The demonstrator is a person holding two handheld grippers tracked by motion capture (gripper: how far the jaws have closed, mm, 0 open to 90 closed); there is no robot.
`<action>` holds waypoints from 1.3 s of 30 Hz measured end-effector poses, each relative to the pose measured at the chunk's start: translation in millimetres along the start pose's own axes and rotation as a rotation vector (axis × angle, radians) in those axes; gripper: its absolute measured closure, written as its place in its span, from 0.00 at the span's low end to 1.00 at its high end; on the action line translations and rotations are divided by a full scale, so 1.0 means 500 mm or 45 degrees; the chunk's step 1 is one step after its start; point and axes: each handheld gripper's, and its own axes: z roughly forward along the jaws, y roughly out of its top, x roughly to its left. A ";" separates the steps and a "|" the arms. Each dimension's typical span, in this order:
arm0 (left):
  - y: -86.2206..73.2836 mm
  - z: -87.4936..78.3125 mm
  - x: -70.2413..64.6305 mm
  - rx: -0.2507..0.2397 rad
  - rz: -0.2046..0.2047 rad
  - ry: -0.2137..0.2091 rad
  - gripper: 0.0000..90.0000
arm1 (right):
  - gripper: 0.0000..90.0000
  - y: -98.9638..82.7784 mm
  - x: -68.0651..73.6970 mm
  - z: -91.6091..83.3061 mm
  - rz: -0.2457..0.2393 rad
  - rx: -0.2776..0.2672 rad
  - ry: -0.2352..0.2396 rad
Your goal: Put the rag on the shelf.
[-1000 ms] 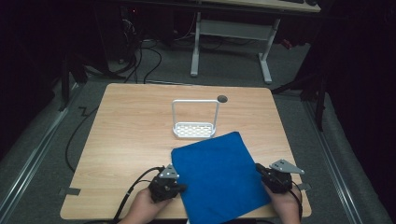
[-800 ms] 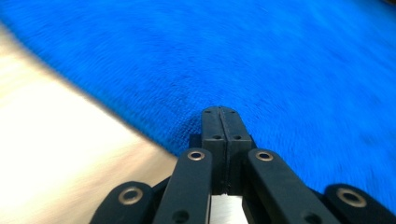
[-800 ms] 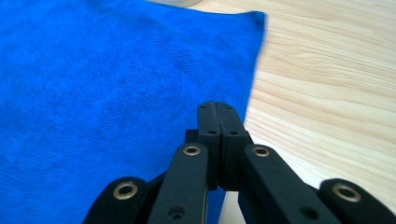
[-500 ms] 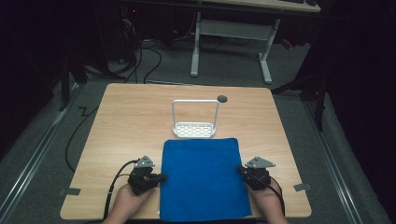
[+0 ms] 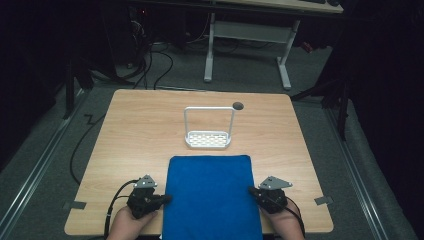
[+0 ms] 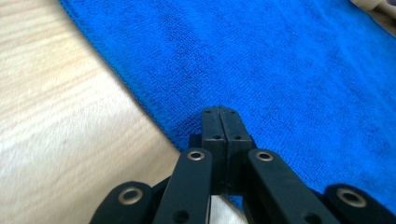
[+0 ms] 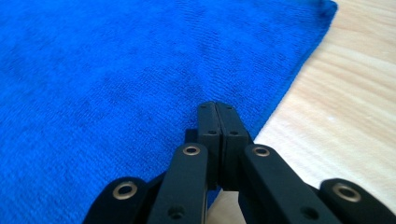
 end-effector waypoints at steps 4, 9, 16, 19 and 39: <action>0.000 -0.002 0.003 -0.022 -0.014 -0.004 0.94 | 0.99 0.001 0.003 -0.008 -0.016 -0.036 0.037; 0.016 -0.015 0.023 -0.180 -0.022 0.127 0.83 | 0.94 -0.001 -0.024 -0.018 0.033 -0.098 -0.010; 0.040 -0.003 0.055 -0.244 -0.064 0.246 0.71 | 0.88 -0.006 -0.037 -0.019 0.042 -0.107 -0.035; 0.056 0.009 0.072 -0.272 -0.095 0.287 0.68 | 0.87 -0.007 -0.037 -0.019 0.040 -0.111 -0.039; 0.151 0.104 0.113 -0.188 -0.049 0.436 0.66 | 0.82 -0.011 -0.042 -0.018 0.045 -0.108 -0.048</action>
